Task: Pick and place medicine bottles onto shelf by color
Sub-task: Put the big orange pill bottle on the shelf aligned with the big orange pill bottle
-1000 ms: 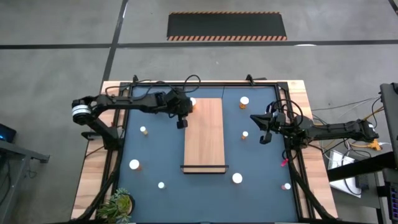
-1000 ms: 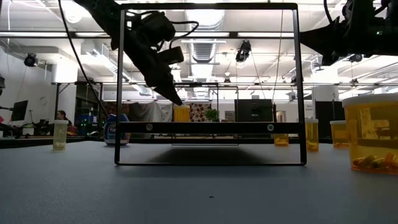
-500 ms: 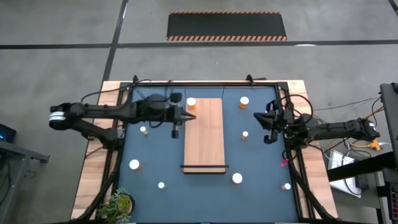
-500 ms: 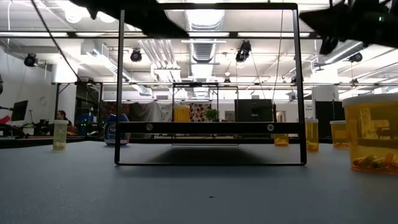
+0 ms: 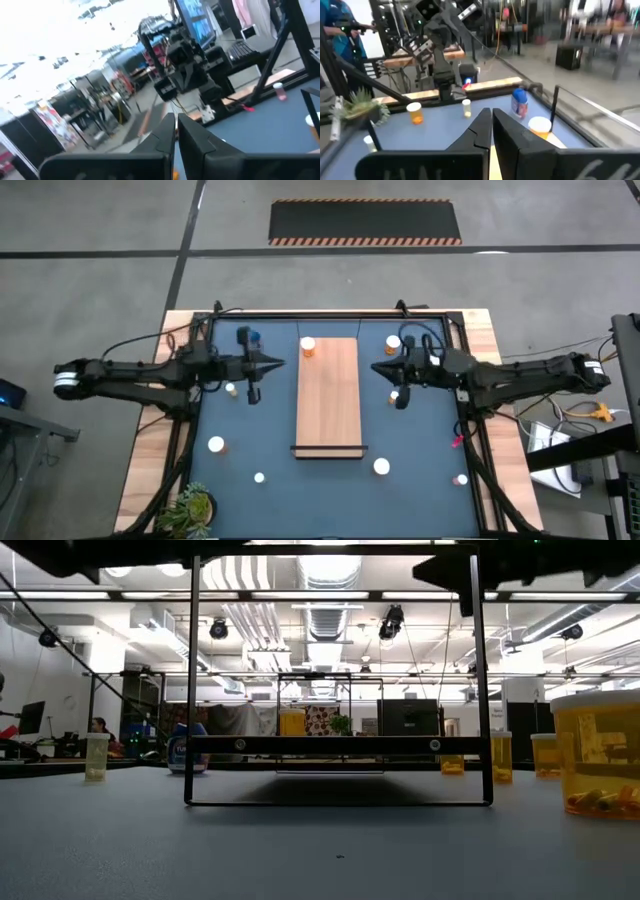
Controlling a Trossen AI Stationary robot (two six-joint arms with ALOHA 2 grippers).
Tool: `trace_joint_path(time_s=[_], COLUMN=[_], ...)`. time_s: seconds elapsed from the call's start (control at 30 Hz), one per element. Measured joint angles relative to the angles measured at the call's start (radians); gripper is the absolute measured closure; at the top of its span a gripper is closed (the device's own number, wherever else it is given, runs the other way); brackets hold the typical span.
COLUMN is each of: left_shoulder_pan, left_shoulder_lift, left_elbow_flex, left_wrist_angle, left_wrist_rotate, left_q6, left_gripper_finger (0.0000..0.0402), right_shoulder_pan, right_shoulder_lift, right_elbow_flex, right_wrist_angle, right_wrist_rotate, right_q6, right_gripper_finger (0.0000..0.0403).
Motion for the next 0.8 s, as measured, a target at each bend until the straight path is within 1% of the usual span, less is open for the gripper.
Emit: trace_joint_path(time_s=[0.07,0.23,0.43,0.5,0.6,0.73,0.8], left_shoulder_pan=[0.000,0.001,0.001,0.001,0.001,0.001,0.001], left_shoulder_lift=[-0.038,-0.111,-0.166,-0.178,-0.197,-0.222,-0.235], left_elbow_flex=[-0.015,-0.042,-0.063,-0.075,-0.096,-0.104,-0.104], left_wrist_angle=[0.000,-0.004,-0.017,-0.018,-0.011,-0.010,-0.010], left_wrist_rotate=[-0.002,-0.004,-0.010,-0.010,-0.012,-0.022,-0.047], left_q6=[0.015,0.034,0.036,0.037,0.058,0.124,0.132], left_gripper_finger=[0.0398,0.0398,0.0398,0.0398,0.0398,0.0398,0.0398], right_shoulder_pan=[-0.001,-0.009,-0.088,-0.127,-0.187,-0.279,-0.319], right_shoulder_lift=[0.024,0.123,0.265,0.321,0.391,0.465,0.498], right_elbow_flex=[0.089,0.301,0.561,0.632,0.711,0.775,0.783], right_wrist_angle=[-0.109,-0.492,-0.985,-1.117,-1.299,-1.464,-1.504], right_wrist_rotate=[0.006,0.119,0.134,0.134,0.123,0.018,-0.017], right_q6=[0.071,0.280,0.479,0.519,0.564,0.593,0.594], right_gripper_finger=[0.0394,0.0394,0.0394,0.0394,0.0394,0.0394,0.0394])
